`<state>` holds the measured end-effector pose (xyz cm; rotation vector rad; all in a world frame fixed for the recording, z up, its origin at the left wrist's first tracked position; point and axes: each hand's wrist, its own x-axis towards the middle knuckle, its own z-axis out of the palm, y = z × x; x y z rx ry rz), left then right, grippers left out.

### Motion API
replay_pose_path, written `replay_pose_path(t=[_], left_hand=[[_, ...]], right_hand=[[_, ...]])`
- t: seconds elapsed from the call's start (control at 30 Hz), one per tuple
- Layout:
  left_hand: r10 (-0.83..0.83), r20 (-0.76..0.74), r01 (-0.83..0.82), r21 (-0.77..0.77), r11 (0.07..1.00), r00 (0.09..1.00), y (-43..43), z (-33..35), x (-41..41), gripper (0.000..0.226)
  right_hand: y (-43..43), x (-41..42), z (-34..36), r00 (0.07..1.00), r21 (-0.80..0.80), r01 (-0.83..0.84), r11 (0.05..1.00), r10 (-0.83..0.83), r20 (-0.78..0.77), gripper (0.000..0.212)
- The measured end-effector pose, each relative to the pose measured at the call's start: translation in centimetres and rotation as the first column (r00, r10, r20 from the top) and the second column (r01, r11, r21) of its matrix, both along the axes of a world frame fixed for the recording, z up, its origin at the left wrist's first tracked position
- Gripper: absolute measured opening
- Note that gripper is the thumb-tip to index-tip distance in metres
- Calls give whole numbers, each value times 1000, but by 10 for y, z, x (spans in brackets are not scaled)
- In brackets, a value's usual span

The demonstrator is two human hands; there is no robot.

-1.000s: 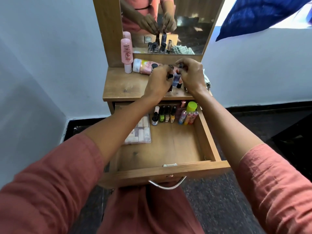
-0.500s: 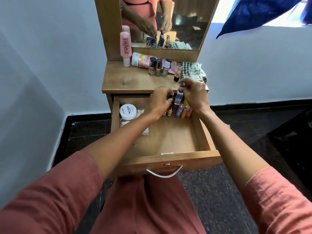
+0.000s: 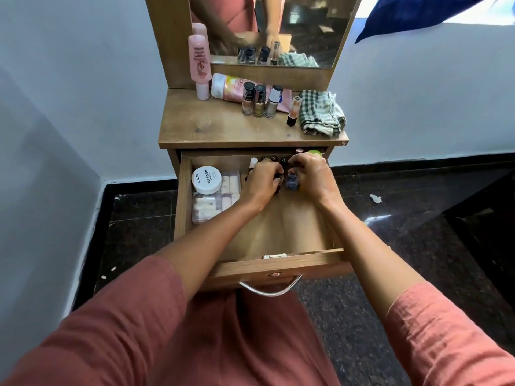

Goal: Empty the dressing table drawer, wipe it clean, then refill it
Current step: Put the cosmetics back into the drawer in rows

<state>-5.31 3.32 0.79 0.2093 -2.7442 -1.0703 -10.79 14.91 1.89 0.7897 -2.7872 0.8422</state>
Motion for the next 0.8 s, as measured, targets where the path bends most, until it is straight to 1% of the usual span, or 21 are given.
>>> replay_pose_path(t=[0.2,0.47,0.6,0.8], left_hand=[[-8,10,8,-10,1000,1000,4,-3,-6,24],[-25,29,27,-46,999,999,9,-7,-12,23],[-29,28,31,-52,998,999,9,-7,-14,24],[7,18,-6,-58,998,1000,11,-7,-14,26]], right_hand=[[-1,-6,-10,1000,60,18,998,-19,13,23],[-3,-7,-16,1000,52,23,998,-23,6,22],[-3,-6,-16,999,74,39,996,-37,-36,26],[-1,-3,-12,999,65,40,997,-38,-28,35]])
